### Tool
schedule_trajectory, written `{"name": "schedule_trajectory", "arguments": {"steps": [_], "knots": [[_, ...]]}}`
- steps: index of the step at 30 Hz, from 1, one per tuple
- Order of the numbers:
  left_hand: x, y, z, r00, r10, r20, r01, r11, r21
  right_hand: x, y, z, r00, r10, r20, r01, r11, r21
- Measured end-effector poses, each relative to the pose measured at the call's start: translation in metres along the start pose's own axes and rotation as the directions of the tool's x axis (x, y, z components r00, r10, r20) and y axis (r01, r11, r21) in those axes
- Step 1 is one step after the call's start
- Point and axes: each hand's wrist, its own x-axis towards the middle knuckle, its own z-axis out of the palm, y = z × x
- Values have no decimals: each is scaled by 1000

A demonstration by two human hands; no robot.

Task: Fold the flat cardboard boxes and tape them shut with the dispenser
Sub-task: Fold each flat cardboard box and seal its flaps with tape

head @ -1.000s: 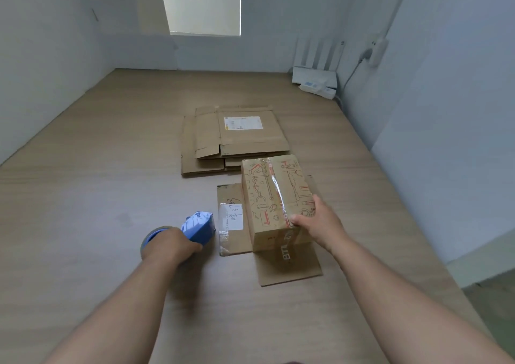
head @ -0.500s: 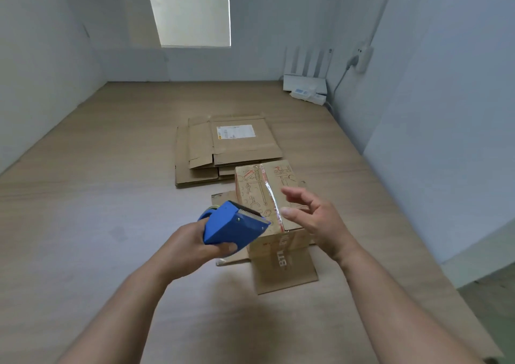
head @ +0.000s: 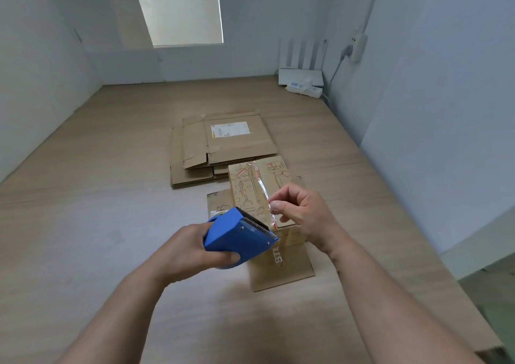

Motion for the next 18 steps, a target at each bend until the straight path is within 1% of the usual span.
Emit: {"name": "schedule_trajectory", "arguments": {"steps": [4, 7, 11, 13, 15, 16, 18], "knots": [[2, 4, -1, 999, -27, 17, 26, 999, 30, 1, 2, -1, 999, -20, 32, 21, 1000, -22], [4, 9, -2, 999, -35, 35, 33, 998, 50, 2, 3, -1, 1000, -15, 5, 15, 997, -74], [5, 23, -8, 995, -97, 10, 97, 994, 52, 4, 7, -5, 994, -18, -105, 8, 996, -88], [6, 31, -17, 992, -126, 32, 124, 991, 53, 3, 9, -5, 992, 4, -126, -13, 998, -68], [4, 36, -30, 986, -150, 67, 143, 985, 97, 1, 12, -6, 989, 41, -143, -43, 999, -14], [1, 35, -40, 983, -165, 75, 156, 980, 123, 0, 15, -12, 982, 67, -178, -65, 998, 18], [-9, 26, -63, 975, -210, 68, 197, 967, 162, -4, 23, -32, 945, 132, -300, -114, 991, 76]]}}
